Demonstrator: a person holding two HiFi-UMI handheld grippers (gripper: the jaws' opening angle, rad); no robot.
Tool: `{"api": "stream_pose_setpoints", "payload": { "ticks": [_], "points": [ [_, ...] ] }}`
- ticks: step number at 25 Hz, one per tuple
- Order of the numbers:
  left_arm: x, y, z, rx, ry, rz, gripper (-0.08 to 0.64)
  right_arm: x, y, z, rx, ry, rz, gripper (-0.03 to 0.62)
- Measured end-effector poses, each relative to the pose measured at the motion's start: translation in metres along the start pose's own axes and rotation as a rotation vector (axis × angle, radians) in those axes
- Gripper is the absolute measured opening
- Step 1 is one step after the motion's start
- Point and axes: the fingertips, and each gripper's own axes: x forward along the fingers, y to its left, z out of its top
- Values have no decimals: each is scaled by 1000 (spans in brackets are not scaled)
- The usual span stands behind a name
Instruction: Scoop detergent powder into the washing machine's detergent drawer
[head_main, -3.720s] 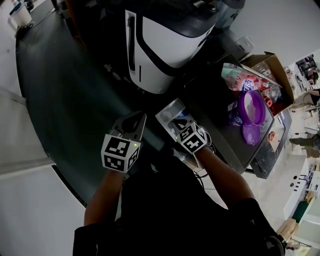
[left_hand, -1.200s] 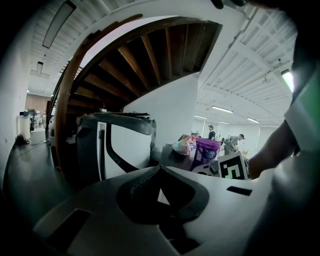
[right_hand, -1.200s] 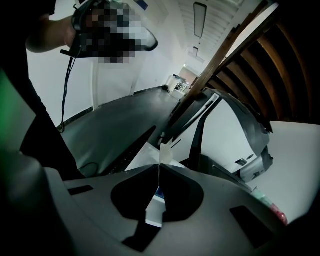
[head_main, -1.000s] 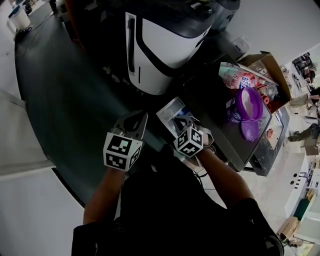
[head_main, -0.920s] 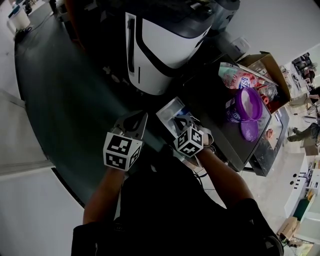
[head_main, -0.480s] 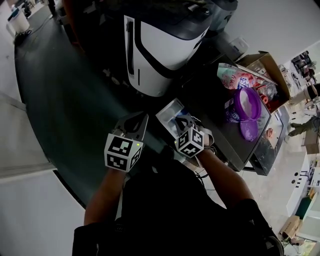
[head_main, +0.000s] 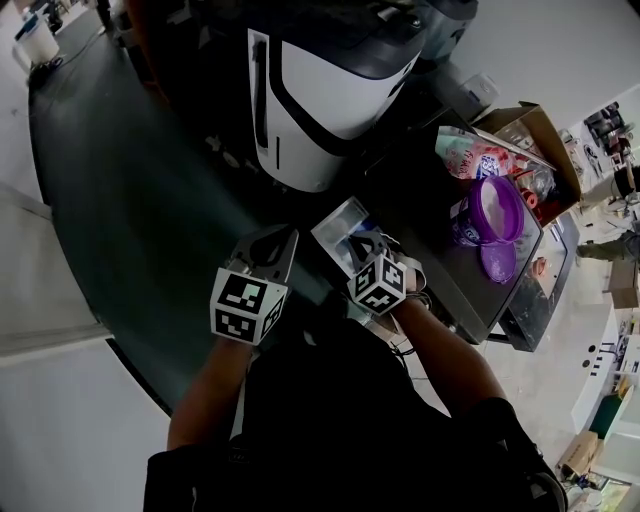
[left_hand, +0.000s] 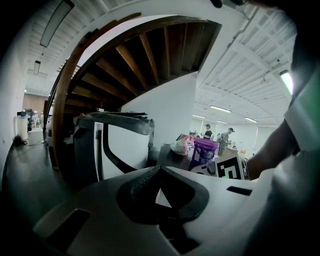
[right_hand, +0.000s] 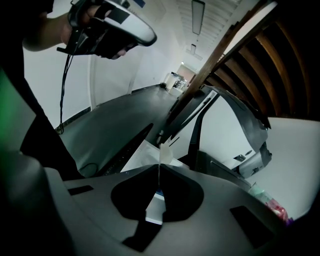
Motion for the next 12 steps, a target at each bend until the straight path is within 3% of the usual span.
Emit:
{"api": "stream_pose_setpoints", "payload": {
  "ticks": [5,12],
  "points": [
    [1,4,4,3,-4,1,6,-6,-6,4,88,-30,18,20],
    [-4,1,7,16,-7,-18,6,-8,2,11,33,-16,6,20]
  ]
}}
